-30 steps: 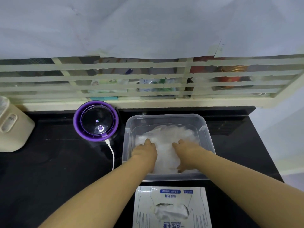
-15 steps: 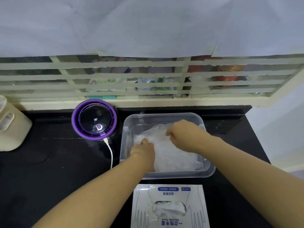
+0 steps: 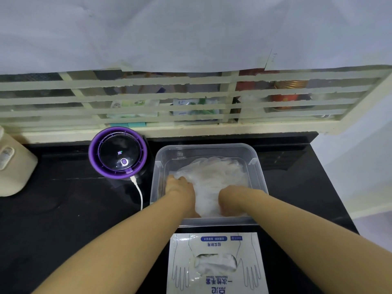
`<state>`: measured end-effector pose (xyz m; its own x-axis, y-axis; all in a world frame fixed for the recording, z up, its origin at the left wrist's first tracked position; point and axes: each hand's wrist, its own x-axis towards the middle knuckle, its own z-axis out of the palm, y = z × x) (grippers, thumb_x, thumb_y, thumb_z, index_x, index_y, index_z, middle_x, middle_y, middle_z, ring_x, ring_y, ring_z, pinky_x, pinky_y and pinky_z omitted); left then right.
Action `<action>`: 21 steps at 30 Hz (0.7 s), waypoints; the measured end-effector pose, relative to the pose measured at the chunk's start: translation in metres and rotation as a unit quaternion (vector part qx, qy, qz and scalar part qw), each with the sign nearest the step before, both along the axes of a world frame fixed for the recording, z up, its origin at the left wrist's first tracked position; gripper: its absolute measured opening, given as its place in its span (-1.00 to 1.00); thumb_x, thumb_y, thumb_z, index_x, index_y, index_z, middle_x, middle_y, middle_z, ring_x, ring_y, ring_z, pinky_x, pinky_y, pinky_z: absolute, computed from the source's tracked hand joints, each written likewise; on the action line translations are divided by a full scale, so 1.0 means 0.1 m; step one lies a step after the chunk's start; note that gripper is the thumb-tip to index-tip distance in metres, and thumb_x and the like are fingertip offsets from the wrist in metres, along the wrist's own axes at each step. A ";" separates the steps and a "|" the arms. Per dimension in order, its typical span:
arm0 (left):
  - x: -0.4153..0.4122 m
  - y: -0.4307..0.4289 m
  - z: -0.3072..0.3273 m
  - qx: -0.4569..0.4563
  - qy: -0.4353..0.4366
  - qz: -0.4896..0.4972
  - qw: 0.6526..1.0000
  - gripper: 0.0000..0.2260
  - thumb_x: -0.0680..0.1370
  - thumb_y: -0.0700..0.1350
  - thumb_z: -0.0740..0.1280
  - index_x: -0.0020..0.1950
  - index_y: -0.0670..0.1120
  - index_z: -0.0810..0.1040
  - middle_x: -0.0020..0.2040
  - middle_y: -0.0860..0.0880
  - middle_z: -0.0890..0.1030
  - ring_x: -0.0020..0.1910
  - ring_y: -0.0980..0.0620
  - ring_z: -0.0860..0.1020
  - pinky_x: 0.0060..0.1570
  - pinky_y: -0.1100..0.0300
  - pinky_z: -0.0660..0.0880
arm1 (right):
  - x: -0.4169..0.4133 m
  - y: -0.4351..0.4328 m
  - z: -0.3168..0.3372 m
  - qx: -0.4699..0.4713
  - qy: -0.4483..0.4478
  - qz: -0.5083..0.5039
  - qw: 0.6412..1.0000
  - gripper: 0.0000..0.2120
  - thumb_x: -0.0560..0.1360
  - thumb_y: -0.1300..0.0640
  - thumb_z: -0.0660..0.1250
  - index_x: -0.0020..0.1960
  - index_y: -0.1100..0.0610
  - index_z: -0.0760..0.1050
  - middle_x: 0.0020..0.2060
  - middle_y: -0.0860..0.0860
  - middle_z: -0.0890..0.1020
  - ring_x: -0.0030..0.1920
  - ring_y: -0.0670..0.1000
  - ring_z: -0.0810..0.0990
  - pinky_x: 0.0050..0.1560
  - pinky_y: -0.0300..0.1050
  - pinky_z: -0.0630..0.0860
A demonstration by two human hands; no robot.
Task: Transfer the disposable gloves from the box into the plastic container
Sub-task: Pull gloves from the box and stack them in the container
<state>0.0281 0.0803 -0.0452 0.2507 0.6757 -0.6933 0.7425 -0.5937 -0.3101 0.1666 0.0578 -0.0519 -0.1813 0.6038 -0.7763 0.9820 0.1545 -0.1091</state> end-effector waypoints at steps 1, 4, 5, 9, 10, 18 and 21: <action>-0.01 0.00 0.01 -0.005 0.008 -0.007 1.000 -0.28 0.53 0.37 0.11 0.50 -0.10 0.22 0.42 -0.11 0.34 0.40 -0.09 0.29 0.40 -0.03 0.12 | 0.00 -0.02 0.06 -0.002 0.008 0.005 1.000 -0.76 0.57 0.17 0.23 0.19 0.23 0.49 0.13 0.14 0.57 0.02 0.10 0.50 0.16 -0.07 0.43; -0.03 -0.01 0.08 -0.023 0.023 -0.015 0.999 -0.44 0.58 0.27 0.11 0.43 -0.06 0.35 0.38 -0.08 0.40 0.39 -0.10 0.33 0.40 -0.02 0.15 | 0.05 -0.06 0.37 0.028 0.044 0.038 0.998 -0.68 0.58 0.20 0.24 0.33 0.15 0.46 0.27 0.07 0.50 0.26 0.09 0.46 0.31 -0.05 0.35; -0.05 -0.02 0.12 -0.026 0.010 -0.015 0.999 -0.50 0.59 0.23 0.12 0.39 -0.07 0.39 0.34 -0.06 0.44 0.36 -0.09 0.37 0.36 0.00 0.23 | 0.08 -0.08 0.49 0.049 0.057 0.039 0.996 -0.67 0.59 0.19 0.23 0.34 0.11 0.45 0.29 0.04 0.49 0.28 0.07 0.44 0.33 -0.07 0.34; -0.17 -0.06 0.35 -0.015 -0.087 0.003 0.996 -0.65 0.63 0.08 0.17 0.25 -0.14 0.49 0.21 -0.06 0.53 0.18 -0.10 0.50 0.11 0.04 0.43 | 0.13 -0.26 0.94 0.141 0.128 0.005 0.982 -0.72 0.59 0.12 0.23 0.29 0.03 0.50 0.22 -0.08 0.56 0.19 -0.09 0.51 0.25 -0.21 0.38; -0.20 -0.09 0.41 -0.002 -0.115 0.004 0.993 -0.66 0.64 0.06 0.17 0.26 -0.15 0.49 0.22 -0.07 0.52 0.18 -0.11 0.51 0.09 0.04 0.43 | 0.13 -0.33 1.02 0.163 0.155 -0.008 0.974 -0.75 0.59 0.11 0.24 0.25 0.02 0.53 0.16 -0.10 0.60 0.11 -0.13 0.54 0.19 -0.26 0.42; -0.55 -0.89 0.71 0.030 -0.433 -0.038 0.900 -0.77 0.65 -0.02 0.17 0.25 0.04 0.52 0.13 0.13 0.52 0.03 0.14 0.50 0.07 0.21 0.45 | -0.04 -1.06 0.73 0.077 0.170 0.062 0.981 -0.74 0.59 0.08 0.21 0.22 0.03 0.56 0.13 -0.06 0.60 0.08 -0.03 0.58 0.19 -0.11 0.48; -0.65 -1.13 0.40 -0.030 -0.400 -0.074 0.913 -0.72 0.63 0.03 0.19 0.34 0.10 0.48 0.27 0.13 0.45 0.22 0.12 0.45 0.20 0.22 0.38 | -0.04 -1.23 0.30 0.106 0.110 0.137 0.979 -0.72 0.60 0.10 0.18 0.26 -0.04 0.51 0.16 -0.01 0.45 0.09 0.12 0.54 0.06 -0.04 0.48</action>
<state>-0.0364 -0.0328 -0.0048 0.7779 0.5608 -0.2833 0.6282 -0.7039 0.3315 0.1631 -0.0654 -0.0221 -0.5067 0.6525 -0.5634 0.8573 0.4500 -0.2499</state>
